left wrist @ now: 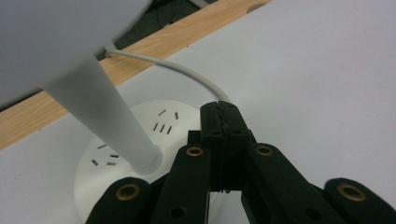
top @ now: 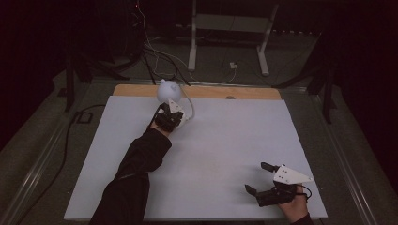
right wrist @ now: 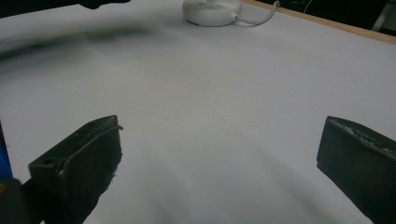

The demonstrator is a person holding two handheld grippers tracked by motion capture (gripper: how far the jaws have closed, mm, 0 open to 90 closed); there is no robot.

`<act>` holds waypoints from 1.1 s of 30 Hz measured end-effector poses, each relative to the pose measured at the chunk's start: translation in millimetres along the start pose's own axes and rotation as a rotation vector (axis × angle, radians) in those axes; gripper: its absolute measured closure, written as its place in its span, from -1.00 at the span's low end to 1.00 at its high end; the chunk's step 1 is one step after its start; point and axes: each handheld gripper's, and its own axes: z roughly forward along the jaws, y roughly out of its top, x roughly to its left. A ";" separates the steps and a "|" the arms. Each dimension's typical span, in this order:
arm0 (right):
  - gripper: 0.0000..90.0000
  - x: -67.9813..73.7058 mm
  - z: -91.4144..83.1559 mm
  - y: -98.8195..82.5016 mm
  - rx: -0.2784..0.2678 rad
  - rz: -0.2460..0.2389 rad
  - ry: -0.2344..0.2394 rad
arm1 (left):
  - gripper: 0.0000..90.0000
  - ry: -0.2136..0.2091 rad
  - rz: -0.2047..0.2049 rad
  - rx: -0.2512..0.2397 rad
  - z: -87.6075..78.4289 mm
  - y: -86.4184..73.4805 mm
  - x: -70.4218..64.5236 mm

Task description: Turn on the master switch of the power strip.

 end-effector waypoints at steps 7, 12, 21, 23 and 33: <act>-1.00 0.5 0.1 0.7 -0.003 0.002 -0.001 | 0.71 -0.060 -0.019 0.005 -12.2 3.0 1.4; -1.00 0.9 0.7 1.0 -0.004 0.002 0.002 | 0.38 -0.084 -0.038 0.004 -18.2 3.9 3.0; -1.00 1.2 0.7 1.4 -0.008 0.004 -0.002 | -0.71 -0.164 -0.091 0.031 -29.5 0.7 11.5; -1.00 1.3 1.3 1.4 -0.008 0.004 0.000 | -0.92 -0.215 -0.109 0.042 -31.7 -0.4 13.7; -1.00 2.4 2.4 1.8 -0.006 0.005 0.006 | -0.99 -0.258 -0.083 0.031 -49.8 -2.4 19.3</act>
